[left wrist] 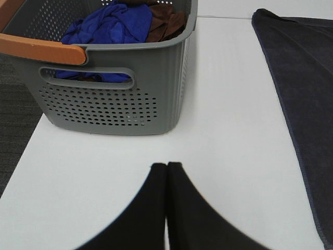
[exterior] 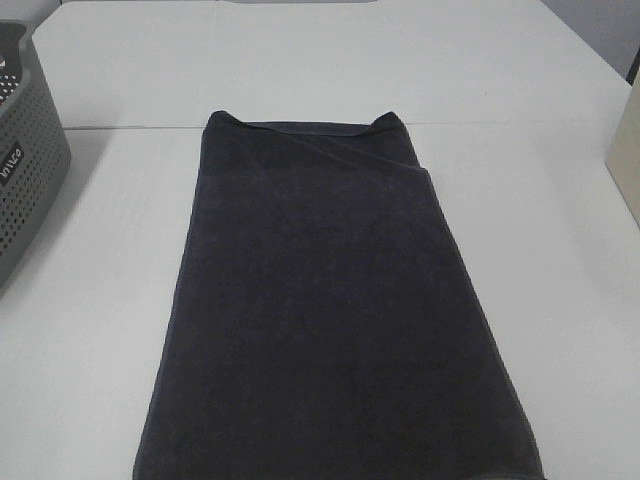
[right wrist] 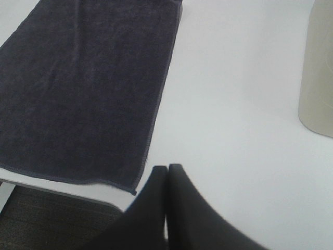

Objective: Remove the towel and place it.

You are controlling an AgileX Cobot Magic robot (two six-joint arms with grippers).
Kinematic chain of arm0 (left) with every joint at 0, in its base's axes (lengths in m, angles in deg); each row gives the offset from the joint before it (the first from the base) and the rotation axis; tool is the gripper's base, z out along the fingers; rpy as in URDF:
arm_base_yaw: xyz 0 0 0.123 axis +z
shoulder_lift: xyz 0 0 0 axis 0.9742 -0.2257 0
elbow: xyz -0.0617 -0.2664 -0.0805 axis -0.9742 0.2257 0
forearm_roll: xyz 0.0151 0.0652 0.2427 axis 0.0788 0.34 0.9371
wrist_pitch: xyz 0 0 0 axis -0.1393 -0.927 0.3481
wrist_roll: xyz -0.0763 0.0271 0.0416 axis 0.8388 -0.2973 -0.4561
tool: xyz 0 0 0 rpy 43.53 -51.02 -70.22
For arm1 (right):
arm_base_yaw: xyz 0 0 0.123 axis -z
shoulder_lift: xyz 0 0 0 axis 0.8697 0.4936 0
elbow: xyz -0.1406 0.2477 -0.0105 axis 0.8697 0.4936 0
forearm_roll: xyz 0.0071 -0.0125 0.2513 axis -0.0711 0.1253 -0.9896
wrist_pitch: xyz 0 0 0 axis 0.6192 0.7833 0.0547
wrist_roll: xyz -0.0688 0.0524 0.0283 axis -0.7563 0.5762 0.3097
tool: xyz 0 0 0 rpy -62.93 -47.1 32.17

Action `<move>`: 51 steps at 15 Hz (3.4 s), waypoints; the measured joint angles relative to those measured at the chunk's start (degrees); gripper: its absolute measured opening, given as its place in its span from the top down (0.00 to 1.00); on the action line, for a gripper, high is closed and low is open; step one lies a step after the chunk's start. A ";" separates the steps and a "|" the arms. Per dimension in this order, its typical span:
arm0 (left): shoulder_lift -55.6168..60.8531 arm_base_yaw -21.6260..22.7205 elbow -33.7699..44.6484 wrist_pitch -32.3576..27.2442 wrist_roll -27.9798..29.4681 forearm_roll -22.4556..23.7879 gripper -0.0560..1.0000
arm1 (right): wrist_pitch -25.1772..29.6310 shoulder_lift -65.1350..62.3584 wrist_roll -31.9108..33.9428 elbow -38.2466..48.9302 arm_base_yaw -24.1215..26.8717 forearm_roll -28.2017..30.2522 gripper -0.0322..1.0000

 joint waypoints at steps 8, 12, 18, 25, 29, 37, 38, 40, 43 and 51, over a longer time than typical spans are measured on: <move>0.00 0.00 0.00 0.00 0.57 0.06 0.13 | 0.00 0.00 0.00 0.00 0.00 0.00 0.96; 0.00 0.00 0.00 0.00 0.86 0.63 0.01 | 0.00 0.00 0.00 0.00 0.00 0.00 0.96; 0.00 0.00 0.00 0.00 1.03 0.63 0.01 | 0.00 0.00 0.00 0.00 0.00 0.00 0.96; 0.00 0.00 0.00 0.00 1.03 0.63 0.01 | 0.00 0.00 0.00 0.00 0.00 -0.52 0.96; 0.00 0.00 0.00 0.00 1.03 0.63 0.01 | 0.00 0.00 0.00 0.00 0.00 -0.57 0.90; 0.00 0.00 0.00 0.00 1.03 0.63 0.01 | 0.00 0.00 0.11 0.00 0.00 -0.29 0.05; 0.00 0.00 0.00 0.00 1.03 0.63 0.01 | 0.00 0.00 0.11 0.00 0.00 -0.29 0.04; 0.00 0.00 0.00 0.00 1.03 0.63 0.01 | 0.00 0.00 0.11 0.00 0.00 -0.29 0.04; 0.00 0.00 0.00 0.00 1.03 0.63 0.01 | 0.00 0.00 0.11 0.00 0.00 -0.29 0.04; 0.00 0.00 0.00 0.00 1.03 0.63 0.01 | 0.00 0.00 0.11 0.00 0.00 -0.29 0.04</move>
